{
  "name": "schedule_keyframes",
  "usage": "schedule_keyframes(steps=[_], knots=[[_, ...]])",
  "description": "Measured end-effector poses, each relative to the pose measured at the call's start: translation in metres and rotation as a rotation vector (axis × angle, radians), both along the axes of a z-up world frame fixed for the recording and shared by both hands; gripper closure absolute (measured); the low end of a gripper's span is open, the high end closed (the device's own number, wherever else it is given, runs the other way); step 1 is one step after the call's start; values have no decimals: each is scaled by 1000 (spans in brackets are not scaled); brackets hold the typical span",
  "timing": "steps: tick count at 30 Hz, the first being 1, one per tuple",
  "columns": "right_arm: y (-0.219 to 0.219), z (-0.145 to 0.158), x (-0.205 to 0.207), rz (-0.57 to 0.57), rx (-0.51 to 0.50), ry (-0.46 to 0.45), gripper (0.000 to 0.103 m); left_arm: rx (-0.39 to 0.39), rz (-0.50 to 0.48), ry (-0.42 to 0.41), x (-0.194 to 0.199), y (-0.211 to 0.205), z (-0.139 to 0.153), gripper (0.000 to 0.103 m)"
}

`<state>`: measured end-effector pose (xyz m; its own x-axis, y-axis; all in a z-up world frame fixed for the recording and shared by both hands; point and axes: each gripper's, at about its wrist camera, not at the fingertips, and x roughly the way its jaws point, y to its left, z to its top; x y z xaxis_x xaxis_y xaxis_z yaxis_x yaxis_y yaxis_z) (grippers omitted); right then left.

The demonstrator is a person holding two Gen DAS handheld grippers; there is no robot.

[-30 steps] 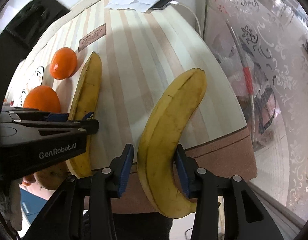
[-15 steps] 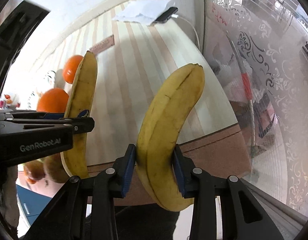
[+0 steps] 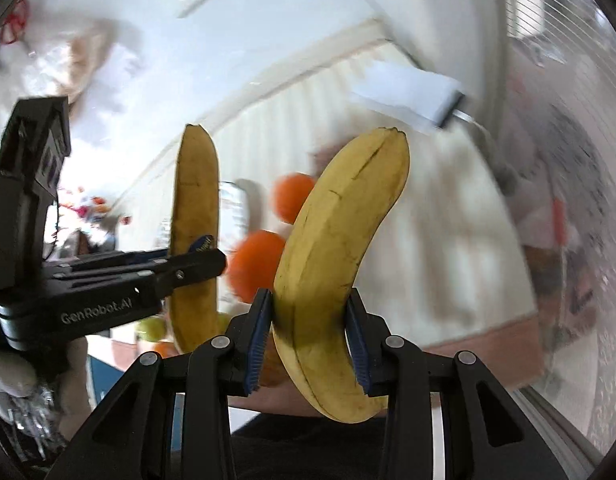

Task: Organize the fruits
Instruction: 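Lift the banana in the left gripper while the right gripper lifts its banana toward the plate, then lower both bananas onto the floral plate and open both grippers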

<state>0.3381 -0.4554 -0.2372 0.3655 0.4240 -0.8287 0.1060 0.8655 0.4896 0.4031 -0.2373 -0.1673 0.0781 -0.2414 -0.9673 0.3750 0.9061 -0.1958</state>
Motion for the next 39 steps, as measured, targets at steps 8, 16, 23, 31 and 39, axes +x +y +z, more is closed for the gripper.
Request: schedule_keyframes(steps=[8, 16, 23, 31, 39], knots=[[107, 16, 68, 100, -4, -10, 64, 25, 111, 14, 52, 108, -20, 72], [197, -41, 147, 160, -13, 109, 64, 58, 194, 156, 120, 180, -99, 72], [231, -99, 183, 190, -46, 206, 64, 40, 217, 308, 144, 199, -156, 72], [244, -131, 198, 231, -98, 222, 69, 59, 185, 323, 141, 189, -181, 72], [240, -130, 198, 219, -84, 233, 69, 74, 204, 325, 138, 182, -186, 70]])
